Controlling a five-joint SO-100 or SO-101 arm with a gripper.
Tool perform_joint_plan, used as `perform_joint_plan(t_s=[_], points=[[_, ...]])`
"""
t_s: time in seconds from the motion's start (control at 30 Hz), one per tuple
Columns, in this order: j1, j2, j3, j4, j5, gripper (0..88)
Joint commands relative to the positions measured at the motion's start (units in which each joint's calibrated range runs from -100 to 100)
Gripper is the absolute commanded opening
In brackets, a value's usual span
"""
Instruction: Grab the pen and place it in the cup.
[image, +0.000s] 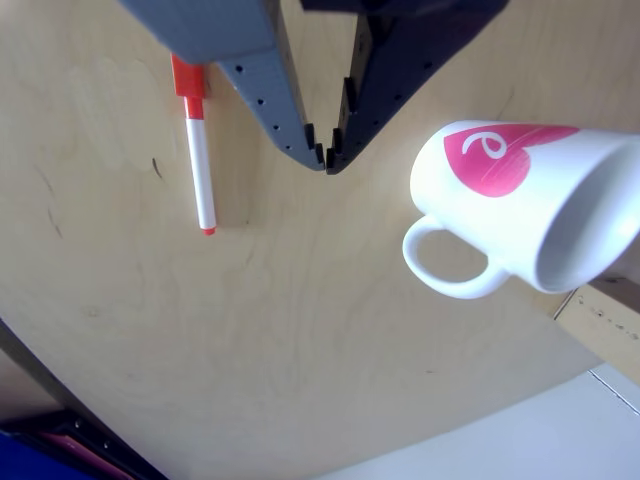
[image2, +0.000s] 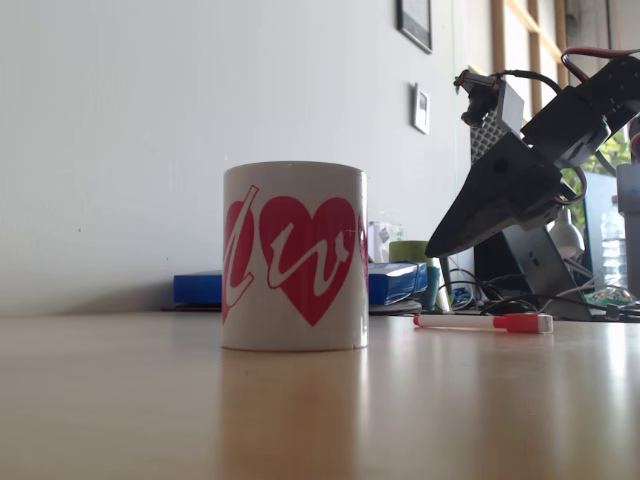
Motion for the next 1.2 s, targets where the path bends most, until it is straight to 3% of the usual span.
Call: perform_joint_plan(t_s=[0.0, 0.37, 0.43, 0.57, 0.63, 0.87, 1.03, 1.17], points=[[1.29, 6.76, -1.38, -5.63, -0.15, 1.1], [1.37, 28.42, -6.45, -24.39, 0.37, 3.0], [1.54, 30.74, -8.62, -24.73, 0.37, 11.2], [3.12, 37.05, -14.96, -24.73, 0.37, 35.8], [3.54, 41.86, -18.76, -24.47, 0.37, 42.6], [8.04, 62.28, -25.82, -23.18, -0.73, 44.5], [10.3, 68.58, -34.78, -8.82, -2.62, 44.6], [9.96, 72.73, -37.23, -5.29, -2.36, 44.6]])
